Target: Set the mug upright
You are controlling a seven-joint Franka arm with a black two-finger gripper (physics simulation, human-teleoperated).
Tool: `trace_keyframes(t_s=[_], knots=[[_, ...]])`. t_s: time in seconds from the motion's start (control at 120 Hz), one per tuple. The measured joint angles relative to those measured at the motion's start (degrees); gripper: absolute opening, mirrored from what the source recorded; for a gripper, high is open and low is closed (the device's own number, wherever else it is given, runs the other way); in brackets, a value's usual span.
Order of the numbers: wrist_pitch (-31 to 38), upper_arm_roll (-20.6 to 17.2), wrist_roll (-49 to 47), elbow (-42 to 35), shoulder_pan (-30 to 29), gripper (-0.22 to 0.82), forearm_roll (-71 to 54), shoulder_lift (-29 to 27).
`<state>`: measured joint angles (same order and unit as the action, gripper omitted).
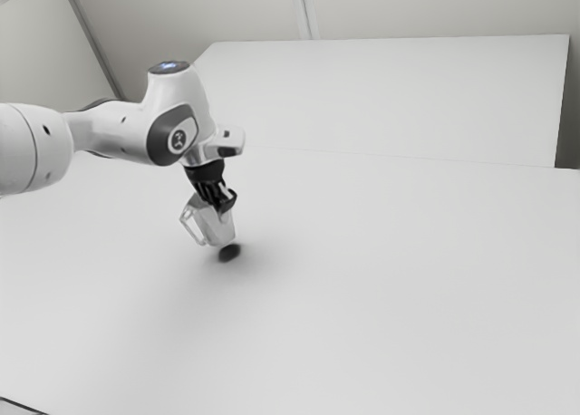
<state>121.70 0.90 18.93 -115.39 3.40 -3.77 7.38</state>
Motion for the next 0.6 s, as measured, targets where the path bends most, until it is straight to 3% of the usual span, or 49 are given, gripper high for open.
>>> trace_keyframes(t_s=[0.258,0.6], knots=[[1.7,0.0,-9.5,-1.3,2.0,-0.17,-8.3,1.8],[2.8,0.0,-19.5,-3.0,1.9,-0.17,-9.2,2.6]])
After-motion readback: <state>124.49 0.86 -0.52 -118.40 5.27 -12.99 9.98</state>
